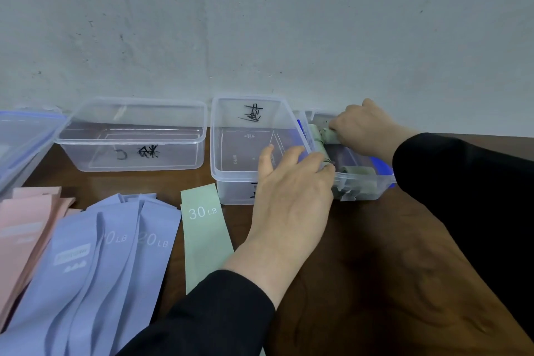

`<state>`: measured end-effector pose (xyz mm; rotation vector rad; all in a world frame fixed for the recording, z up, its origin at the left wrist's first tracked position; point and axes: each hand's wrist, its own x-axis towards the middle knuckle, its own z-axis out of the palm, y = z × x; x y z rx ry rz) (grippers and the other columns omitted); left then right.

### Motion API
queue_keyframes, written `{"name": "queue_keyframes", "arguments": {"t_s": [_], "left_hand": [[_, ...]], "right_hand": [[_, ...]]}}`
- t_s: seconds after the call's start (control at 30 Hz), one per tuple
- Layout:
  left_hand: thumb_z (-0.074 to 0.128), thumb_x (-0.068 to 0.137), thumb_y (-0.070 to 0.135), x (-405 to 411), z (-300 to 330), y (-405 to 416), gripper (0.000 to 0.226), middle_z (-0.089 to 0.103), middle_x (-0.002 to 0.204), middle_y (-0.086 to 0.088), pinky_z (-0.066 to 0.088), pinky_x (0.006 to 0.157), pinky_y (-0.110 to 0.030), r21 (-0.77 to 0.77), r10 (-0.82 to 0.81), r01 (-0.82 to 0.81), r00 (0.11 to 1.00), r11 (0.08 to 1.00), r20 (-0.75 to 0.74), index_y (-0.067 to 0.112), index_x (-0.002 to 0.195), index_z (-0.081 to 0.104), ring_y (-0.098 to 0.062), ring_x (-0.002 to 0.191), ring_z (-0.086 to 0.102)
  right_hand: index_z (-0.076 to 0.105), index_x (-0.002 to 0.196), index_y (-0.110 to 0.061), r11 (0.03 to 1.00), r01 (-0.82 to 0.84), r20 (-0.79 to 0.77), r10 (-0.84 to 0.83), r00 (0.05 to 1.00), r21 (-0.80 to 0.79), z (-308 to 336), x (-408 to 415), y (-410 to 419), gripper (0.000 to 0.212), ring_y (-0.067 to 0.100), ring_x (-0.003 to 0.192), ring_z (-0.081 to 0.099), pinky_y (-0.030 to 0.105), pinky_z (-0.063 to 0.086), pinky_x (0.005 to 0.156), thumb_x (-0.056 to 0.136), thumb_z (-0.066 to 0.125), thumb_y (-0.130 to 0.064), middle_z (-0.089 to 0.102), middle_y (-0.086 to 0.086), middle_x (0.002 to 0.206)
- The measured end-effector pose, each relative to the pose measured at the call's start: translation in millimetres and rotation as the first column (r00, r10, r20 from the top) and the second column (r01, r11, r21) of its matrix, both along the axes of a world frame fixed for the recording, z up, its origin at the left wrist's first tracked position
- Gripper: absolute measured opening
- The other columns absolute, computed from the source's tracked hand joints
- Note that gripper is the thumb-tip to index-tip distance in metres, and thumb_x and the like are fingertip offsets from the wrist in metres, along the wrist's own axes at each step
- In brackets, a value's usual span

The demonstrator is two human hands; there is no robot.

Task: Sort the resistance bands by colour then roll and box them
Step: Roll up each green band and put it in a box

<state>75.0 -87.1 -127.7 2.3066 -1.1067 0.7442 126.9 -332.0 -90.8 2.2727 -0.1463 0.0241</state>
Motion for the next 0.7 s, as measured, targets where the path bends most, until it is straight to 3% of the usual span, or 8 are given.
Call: {"name": "queue_keyframes", "arguments": {"t_s": [0.2,0.47,0.53,0.63,0.7], "left_hand": [[0.065,0.089,0.023,-0.5,1.5,1.6,0.011,0.067,0.106,0.012,0.015,0.111,-0.051,0.021,-0.008,0.009,1.0,1.0,-0.03,0.028,0.096,0.073,-0.021,0.119,0.056],[0.066,0.088,0.024,0.6,0.8,1.4,0.014,0.068,0.109,0.01,0.016,0.11,-0.052,0.025,-0.01,0.01,1.0,1.0,-0.017,0.027,0.1,0.073,-0.021,0.118,0.057],[0.066,0.089,0.024,0.6,1.0,1.5,0.014,0.068,0.109,0.011,0.016,0.11,-0.052,0.027,-0.006,0.006,1.0,1.0,-0.014,0.028,0.101,0.073,-0.021,0.118,0.057],[0.064,0.09,0.024,0.3,1.5,1.4,0.016,0.067,0.109,0.012,0.017,0.111,-0.051,0.035,-0.005,0.006,1.0,0.999,-0.015,0.028,0.102,0.073,-0.02,0.118,0.056],[0.063,0.091,0.022,-0.3,0.9,2.7,0.019,0.068,0.11,0.012,0.019,0.111,-0.051,0.022,-0.019,0.019,1.0,1.0,-0.025,0.027,0.105,0.073,-0.02,0.117,0.056]], "right_hand": [[0.059,0.114,-0.027,0.988,-0.041,0.045,0.034,0.998,0.152,-5.5,-0.7,3.7,0.017,0.022,0.107,0.055,0.036,0.03,0.074,0.1,0.049,-0.027,0.057,-0.002,0.119],[0.057,0.102,-0.026,0.976,-0.036,0.074,0.02,0.997,0.216,2.1,-1.8,7.3,0.007,0.021,0.1,0.056,0.037,0.028,0.077,0.097,0.051,-0.025,0.063,-0.007,0.099],[0.06,0.104,-0.024,0.96,-0.092,0.154,0.052,0.987,0.266,5.0,-5.1,5.0,0.013,0.023,0.098,0.056,0.039,0.032,0.079,0.098,0.049,-0.023,0.065,-0.005,0.1],[0.067,0.117,-0.019,0.886,-0.182,0.326,0.037,0.945,0.427,18.0,-16.4,9.6,0.026,0.028,0.103,0.059,0.042,0.036,0.087,0.102,0.046,-0.024,0.07,0.0,0.112],[0.068,0.121,-0.016,0.769,-0.284,0.431,0.012,0.902,0.572,28.1,-31.8,23.7,0.027,0.03,0.106,0.06,0.044,0.037,0.091,0.103,0.049,-0.024,0.071,0.003,0.115]]}}
